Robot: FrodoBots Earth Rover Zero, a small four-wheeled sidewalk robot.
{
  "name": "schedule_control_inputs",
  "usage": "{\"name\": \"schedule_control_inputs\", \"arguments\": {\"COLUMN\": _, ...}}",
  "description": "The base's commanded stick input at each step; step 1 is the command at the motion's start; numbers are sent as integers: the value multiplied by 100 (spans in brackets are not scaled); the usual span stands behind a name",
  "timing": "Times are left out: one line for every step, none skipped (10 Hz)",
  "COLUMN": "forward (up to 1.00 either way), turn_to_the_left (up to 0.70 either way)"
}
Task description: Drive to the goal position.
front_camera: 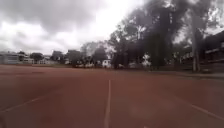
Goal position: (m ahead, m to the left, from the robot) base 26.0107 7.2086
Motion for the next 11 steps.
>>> {"name": "schedule_control_inputs", "arguments": {"forward": 70, "turn_to_the_left": 0}}
{"name": "schedule_control_inputs", "arguments": {"forward": 70, "turn_to_the_left": 0}}
{"name": "schedule_control_inputs", "arguments": {"forward": 70, "turn_to_the_left": 0}}
{"name": "schedule_control_inputs", "arguments": {"forward": 70, "turn_to_the_left": 0}}
{"name": "schedule_control_inputs", "arguments": {"forward": 70, "turn_to_the_left": 0}}
{"name": "schedule_control_inputs", "arguments": {"forward": 70, "turn_to_the_left": 0}}
{"name": "schedule_control_inputs", "arguments": {"forward": 70, "turn_to_the_left": 0}}
{"name": "schedule_control_inputs", "arguments": {"forward": 70, "turn_to_the_left": 0}}
{"name": "schedule_control_inputs", "arguments": {"forward": 70, "turn_to_the_left": 0}}
{"name": "schedule_control_inputs", "arguments": {"forward": 70, "turn_to_the_left": 0}}
{"name": "schedule_control_inputs", "arguments": {"forward": 70, "turn_to_the_left": 0}}
